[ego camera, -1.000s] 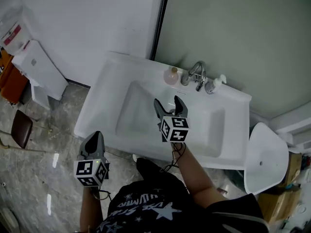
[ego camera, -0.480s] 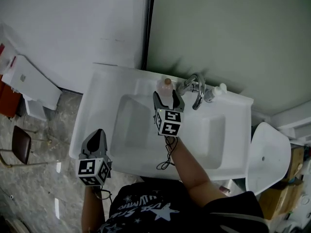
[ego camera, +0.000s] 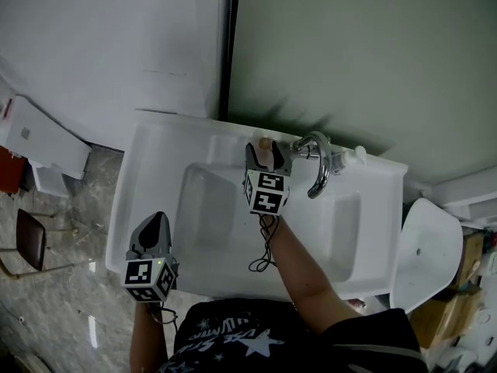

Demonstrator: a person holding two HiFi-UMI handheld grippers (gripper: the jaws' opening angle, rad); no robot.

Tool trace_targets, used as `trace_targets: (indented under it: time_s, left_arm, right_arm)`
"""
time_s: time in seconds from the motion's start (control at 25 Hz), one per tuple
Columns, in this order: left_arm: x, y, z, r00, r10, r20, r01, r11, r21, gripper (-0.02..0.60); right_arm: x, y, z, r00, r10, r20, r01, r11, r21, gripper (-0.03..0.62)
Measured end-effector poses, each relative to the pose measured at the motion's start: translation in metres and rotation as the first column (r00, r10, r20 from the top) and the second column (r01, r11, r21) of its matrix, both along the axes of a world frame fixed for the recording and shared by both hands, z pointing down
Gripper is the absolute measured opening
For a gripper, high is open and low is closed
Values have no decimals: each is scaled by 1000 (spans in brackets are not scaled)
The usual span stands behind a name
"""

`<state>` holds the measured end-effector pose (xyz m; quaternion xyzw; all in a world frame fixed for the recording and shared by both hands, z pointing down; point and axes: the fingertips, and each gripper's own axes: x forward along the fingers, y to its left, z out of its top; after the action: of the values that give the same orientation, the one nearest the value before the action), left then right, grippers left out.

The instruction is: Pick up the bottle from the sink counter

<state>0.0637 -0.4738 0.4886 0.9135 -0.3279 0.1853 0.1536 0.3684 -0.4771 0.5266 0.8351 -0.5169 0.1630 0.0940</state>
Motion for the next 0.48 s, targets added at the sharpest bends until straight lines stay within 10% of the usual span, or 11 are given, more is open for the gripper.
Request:
trace_targets:
  time_s: [0.48]
  left_arm:
    - [-3, 3, 15, 1000, -14, 21, 14, 1000, -15, 21]
  right_arm:
    - [9, -7, 3, 999, -20, -38, 19, 1000, -23, 143]
